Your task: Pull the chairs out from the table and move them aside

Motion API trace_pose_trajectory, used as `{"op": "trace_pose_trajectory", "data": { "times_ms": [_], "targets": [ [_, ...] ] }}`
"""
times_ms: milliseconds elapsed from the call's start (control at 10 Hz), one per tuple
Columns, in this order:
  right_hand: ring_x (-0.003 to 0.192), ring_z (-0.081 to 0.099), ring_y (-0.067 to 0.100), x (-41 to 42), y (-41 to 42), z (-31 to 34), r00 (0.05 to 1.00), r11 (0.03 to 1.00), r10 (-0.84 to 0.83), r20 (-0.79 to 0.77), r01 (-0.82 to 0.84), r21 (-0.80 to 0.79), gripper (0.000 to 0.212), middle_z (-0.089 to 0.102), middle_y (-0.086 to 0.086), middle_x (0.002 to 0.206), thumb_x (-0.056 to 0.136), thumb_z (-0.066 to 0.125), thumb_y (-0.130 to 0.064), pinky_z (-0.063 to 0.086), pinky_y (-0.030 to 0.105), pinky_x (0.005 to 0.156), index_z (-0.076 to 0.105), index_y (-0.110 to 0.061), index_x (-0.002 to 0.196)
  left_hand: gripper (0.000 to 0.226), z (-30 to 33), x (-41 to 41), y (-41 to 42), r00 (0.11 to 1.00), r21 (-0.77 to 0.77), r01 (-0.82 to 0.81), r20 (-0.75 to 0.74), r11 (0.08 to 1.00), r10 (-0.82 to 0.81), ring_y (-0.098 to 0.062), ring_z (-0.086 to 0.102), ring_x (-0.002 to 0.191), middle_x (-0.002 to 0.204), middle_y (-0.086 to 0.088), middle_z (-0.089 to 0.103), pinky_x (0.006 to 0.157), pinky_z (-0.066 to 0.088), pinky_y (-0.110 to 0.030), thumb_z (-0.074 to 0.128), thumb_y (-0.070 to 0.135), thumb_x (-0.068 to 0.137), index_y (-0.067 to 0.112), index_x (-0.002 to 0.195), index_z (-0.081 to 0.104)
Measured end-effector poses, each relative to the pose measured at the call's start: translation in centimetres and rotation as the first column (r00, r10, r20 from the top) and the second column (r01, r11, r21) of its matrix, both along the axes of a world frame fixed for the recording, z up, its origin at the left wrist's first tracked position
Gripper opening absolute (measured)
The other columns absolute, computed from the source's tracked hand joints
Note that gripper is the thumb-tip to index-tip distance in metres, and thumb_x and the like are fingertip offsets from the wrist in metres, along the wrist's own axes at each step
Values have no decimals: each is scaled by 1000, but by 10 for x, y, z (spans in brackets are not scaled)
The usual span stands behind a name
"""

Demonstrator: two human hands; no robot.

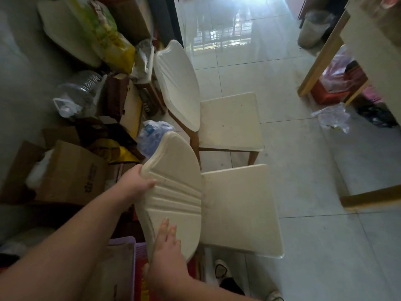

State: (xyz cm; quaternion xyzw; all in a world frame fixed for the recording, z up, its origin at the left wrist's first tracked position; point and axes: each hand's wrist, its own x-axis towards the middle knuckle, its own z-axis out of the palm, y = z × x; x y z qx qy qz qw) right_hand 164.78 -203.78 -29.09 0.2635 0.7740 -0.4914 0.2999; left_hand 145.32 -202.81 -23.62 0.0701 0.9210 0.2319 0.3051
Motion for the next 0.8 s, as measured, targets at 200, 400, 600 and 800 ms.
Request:
{"op": "trace_pose_trajectory", "data": {
  "times_ms": [200,400,600,800],
  "targets": [
    [153,9,44,0,-17,-13,994,989,105,12,-106,100,111,-13,21,168,91,60,-40,25,53,119,-30,-14,151,35,-12,3,-24,995,-18,-102,-14,995,102,-35,69,101,113,-21,72,90,57,-46,83,18,83,9,113,66],
    [151,17,42,7,-23,-21,998,987,60,-18,-57,151,112,-7,16,170,87,62,-44,34,53,113,-25,-21,154,41,-14,14,-29,991,-16,-118,-69,993,116,-37,68,105,116,-20,73,93,56,-48,82,23,84,5,117,67],
    [151,24,32,18,-7,-11,989,986,80,-124,-60,156,100,7,8,171,87,48,-61,34,50,115,-12,-25,158,54,3,36,-30,976,33,-194,-97,981,196,-39,61,118,132,-21,64,99,51,-49,70,18,89,5,139,52],
    [132,49,28,56,31,14,956,969,30,-290,44,245,73,45,5,153,93,36,-52,46,48,102,15,-23,157,52,30,95,-38,934,174,-308,-133,935,332,-31,57,110,135,-18,60,94,49,-43,62,13,95,7,144,48]
  ]
}}
